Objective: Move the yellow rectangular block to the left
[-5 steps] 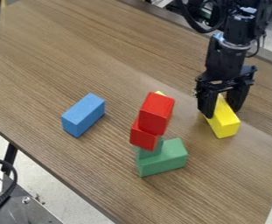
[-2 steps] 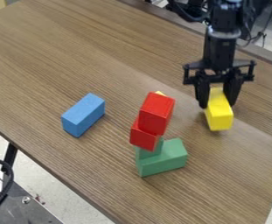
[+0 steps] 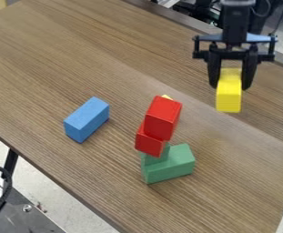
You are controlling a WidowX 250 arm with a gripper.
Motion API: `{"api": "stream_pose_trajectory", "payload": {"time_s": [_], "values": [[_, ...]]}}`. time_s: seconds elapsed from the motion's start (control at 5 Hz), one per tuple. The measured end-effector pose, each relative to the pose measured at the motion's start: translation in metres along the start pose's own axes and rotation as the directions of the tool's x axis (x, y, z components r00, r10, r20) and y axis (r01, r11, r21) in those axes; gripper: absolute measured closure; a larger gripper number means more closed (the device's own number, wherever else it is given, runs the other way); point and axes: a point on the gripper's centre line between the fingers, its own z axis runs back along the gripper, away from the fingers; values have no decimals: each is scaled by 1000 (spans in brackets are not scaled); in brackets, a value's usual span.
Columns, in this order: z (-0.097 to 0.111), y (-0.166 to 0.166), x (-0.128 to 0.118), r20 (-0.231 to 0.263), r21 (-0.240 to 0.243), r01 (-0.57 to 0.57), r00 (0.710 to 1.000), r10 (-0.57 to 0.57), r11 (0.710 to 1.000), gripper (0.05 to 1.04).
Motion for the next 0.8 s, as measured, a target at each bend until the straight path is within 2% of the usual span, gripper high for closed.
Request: {"api": "stream_pose_trajectory", "payload": {"time_s": [0.2,0.4,0.6,0.8], "values": [[9,13,2,8,-11,12,1000,-12,1000,513],[46,45,3,81,23,-38,996,36,999,513],[71,88,3,168,-53,-120,977,127,991,513],[85,130,-1,204,-115,-216,950,236,970,513]]}}
